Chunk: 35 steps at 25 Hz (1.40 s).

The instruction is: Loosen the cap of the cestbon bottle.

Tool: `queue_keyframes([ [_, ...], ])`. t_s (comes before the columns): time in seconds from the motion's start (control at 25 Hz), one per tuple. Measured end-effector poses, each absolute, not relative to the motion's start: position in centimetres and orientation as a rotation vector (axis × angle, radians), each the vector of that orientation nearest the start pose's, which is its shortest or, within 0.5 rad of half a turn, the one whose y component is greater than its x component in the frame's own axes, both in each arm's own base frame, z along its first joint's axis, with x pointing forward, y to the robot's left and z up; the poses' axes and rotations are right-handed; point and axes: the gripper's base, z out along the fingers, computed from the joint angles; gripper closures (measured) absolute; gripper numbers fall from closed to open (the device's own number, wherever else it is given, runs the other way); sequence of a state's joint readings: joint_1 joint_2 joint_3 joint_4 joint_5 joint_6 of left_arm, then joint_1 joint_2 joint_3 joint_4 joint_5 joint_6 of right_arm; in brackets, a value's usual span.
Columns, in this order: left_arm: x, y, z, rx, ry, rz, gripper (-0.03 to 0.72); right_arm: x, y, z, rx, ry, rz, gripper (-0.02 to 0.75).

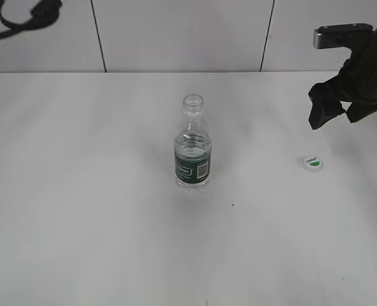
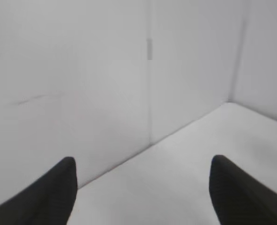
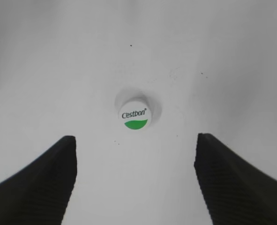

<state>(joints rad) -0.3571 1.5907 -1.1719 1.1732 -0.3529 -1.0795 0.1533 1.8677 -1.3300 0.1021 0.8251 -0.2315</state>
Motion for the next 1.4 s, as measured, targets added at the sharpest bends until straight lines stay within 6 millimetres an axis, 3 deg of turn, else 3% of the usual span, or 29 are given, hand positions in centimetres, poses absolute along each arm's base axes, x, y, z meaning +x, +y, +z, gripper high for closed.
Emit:
queue_keyframes([
  [0.24,33.3,-10.1,35.7,0.229,1.784,-0.212,0.188,36.8,6.4,22.2,-0.467,2.799,0.108,0.143],
  [0.44,33.1,-6.3,35.7,0.007,1.887,-0.091,0.19,36.1,6.3,23.6,-0.471,2.793,0.11,0.143],
  [0.64,32.2,-5.5,33.5,0.08,2.147,0.031,0.192,35.4,6.2,24.7,-0.471,2.795,0.113,0.143],
  [0.92,30.5,-3.1,31.1,0.044,2.498,0.04,0.192,34.6,5.9,25.4,-0.442,2.839,0.09,0.143],
  [1.12,30.4,-1.2,30.9,-0.018,2.538,0.014,0.192,34.5,5.7,25.4,-0.423,2.849,0.057,0.143],
  [1.4,30.3,-1.2,30.8,0.008,2.559,0.015,0.192,34.6,5.4,25.4,-0.395,2.848,0.006,0.143],
])
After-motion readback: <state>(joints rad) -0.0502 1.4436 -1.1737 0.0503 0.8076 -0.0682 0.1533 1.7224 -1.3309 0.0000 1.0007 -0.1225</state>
